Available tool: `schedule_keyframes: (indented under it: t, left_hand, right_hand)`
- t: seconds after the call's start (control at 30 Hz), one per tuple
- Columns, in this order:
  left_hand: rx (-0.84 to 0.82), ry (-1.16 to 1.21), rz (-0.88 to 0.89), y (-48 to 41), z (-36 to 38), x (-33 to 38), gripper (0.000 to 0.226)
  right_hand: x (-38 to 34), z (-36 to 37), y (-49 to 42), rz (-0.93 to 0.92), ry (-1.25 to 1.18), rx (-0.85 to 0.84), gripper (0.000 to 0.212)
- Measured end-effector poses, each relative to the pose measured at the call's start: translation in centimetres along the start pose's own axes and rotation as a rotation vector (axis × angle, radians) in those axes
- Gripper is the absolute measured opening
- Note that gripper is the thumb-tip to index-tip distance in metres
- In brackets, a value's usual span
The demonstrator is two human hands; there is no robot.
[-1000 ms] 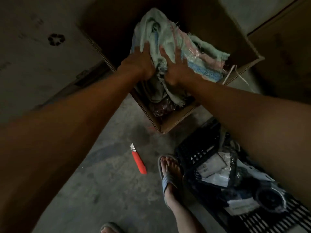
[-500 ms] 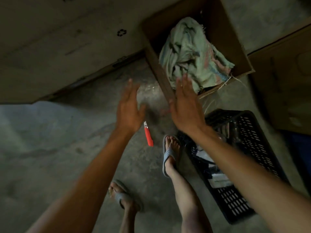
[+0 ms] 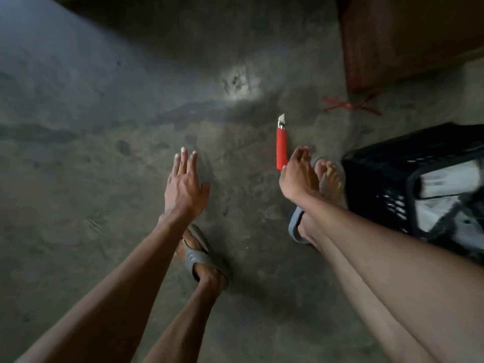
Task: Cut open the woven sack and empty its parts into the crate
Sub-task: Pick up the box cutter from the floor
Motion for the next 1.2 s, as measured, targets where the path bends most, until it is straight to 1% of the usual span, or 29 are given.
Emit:
schedule_keyframes:
  t: [0.03, 0.1, 0.17, 0.23, 0.33, 0.4, 0.53, 0.6, 0.67, 0.73, 0.8, 0.9, 0.97, 1.07, 1.13, 1.2]
  left_hand:
    - [0.011, -0.003, -0.007, -1.6, 1.9, -1.3, 0.083]
    - [0.049, -0.012, -0.006, -4.8, 5.1, -3.3, 0.085]
    - [0.104, -0.001, 0.000, -7.6, 7.7, -4.5, 0.083]
    - [0.165, 0.023, -0.003, -9.4, 9.4, -5.2, 0.081]
    - [0.223, 0.051, 0.002, -10.5, 11.1, -5.8, 0.082]
    - [0.241, 0.059, 0.023, -10.6, 11.7, -6.0, 0.082]
    - [0.201, 0.071, 0.066, -10.5, 11.7, -6.3, 0.085]
    - [0.115, 0.058, 0.079, -10.7, 11.3, -6.5, 0.094]
    - [0.016, 0.036, 0.083, -10.9, 10.3, -6.6, 0.098]
    - [-0.057, 0.000, 0.086, -10.6, 8.3, -6.4, 0.091]
    - [-0.097, -0.026, 0.073, -9.4, 5.5, -6.1, 0.082]
    - [-0.131, 0.007, 0.034, -5.7, -0.1, -5.7, 0.065]
    - [-0.163, 0.013, 0.019, -2.2, -4.8, -5.2, 0.062]
    - [-0.170, 0.017, 0.023, 4.5, -13.6, -3.7, 0.061]
    - [-0.141, 0.042, 0.031, 9.8, -20.7, -2.1, 0.062]
    - [-0.083, 0.076, 0.043, 15.2, -28.6, -0.2, 0.064]
  right_hand:
    - [-0.4, 2.1, -1.8, 0.040, -0.027, 0.018, 0.068]
    - [-1.6, 5.3, -5.1, 0.067, -0.063, 0.111, 0.068]
    - [-3.0, 7.4, -7.6, 0.072, -0.032, 0.209, 0.068]
    - [-3.7, 8.7, -9.5, 0.125, 0.021, 0.293, 0.069]
    - [-3.3, 9.7, -10.7, 0.259, 0.018, 0.425, 0.064]
    - [-2.9, 9.5, -10.9, 0.281, 0.023, 0.486, 0.061]
    - [-2.0, 8.2, -11.0, 0.257, 0.001, 0.480, 0.055]
    - [-1.3, 7.0, -10.7, 0.263, -0.058, 0.446, 0.047]
    - [-1.3, 5.3, -10.6, 0.219, -0.074, 0.368, 0.043]
    - [-1.1, 3.2, -10.1, 0.196, -0.098, 0.267, 0.040]
    - [-0.6, 0.8, -8.4, 0.206, -0.180, 0.190, 0.033]
    - [-0.4, -3.3, -3.5, 0.212, -0.299, 0.123, 0.028]
    - [-1.2, -6.1, 0.9, 0.199, -0.335, 0.061, 0.024]
    - [-3.9, -11.7, 8.8, 0.165, -0.400, -0.003, 0.019]
    - [-6.5, -16.7, 14.9, 0.142, -0.436, -0.011, 0.024]
    - [-9.9, -22.6, 21.1, 0.106, -0.488, -0.003, 0.024]
Point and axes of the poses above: each hand's wrist, its own y-axis away from the middle knuckle, its own z-axis out of the palm, x = y × z, the point moved 8 cm from there along -y, towards the middle knuckle, and after that the axes turned 6 degrees about x, right-handed, at the moved point
